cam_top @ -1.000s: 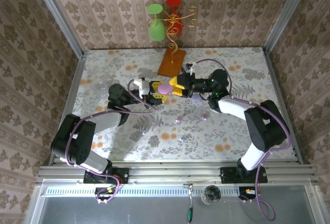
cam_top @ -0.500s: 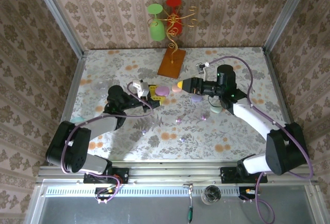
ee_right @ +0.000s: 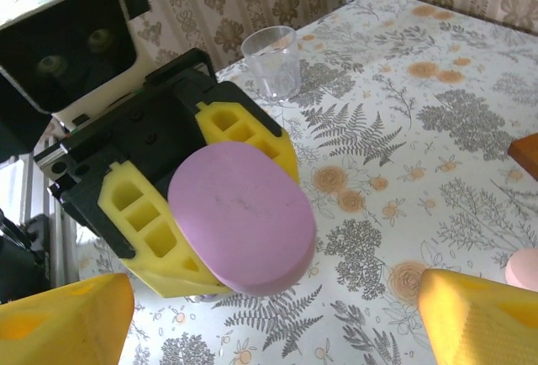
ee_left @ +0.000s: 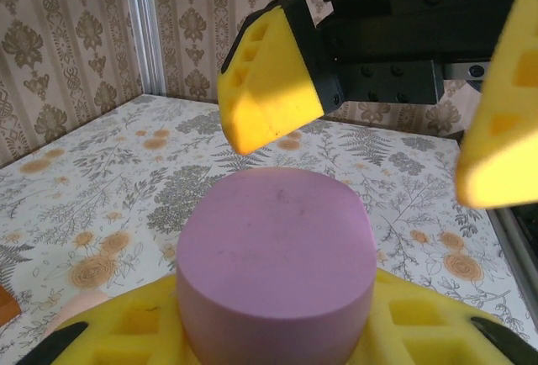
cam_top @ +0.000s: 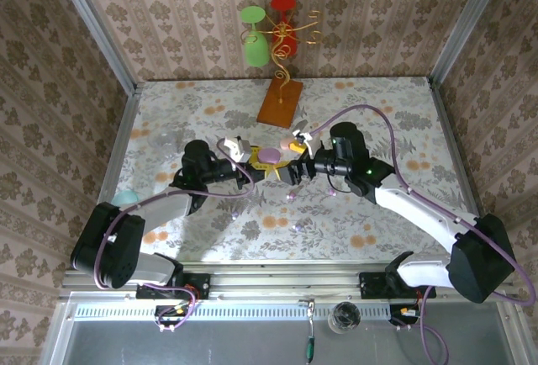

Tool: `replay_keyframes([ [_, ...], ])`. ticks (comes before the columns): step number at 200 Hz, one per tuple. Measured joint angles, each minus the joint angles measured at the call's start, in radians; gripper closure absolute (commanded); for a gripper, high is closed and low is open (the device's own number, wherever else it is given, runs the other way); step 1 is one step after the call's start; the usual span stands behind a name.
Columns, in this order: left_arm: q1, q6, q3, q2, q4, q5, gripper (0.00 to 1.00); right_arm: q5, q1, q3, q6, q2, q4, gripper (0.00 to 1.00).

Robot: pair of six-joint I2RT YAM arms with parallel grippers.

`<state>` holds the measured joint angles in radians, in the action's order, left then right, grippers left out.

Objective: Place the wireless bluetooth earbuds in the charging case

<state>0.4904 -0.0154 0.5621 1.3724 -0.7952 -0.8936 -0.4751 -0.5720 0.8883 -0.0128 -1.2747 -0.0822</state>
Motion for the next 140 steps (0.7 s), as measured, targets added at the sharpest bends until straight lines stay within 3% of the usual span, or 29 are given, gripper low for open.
replay_keyframes([
  [62, 0.0, 0.023, 0.0, 0.0, 0.002, -0.011, 0.66, 0.098, -0.01, 0.0, 0.029, -0.021, -0.049, 0.11],
  [140, 0.0, 0.061, 0.0, 0.0, 0.0, -0.003, 0.66, 0.114, -0.011, 0.0, 0.024, -0.051, -0.053, 0.13],
])
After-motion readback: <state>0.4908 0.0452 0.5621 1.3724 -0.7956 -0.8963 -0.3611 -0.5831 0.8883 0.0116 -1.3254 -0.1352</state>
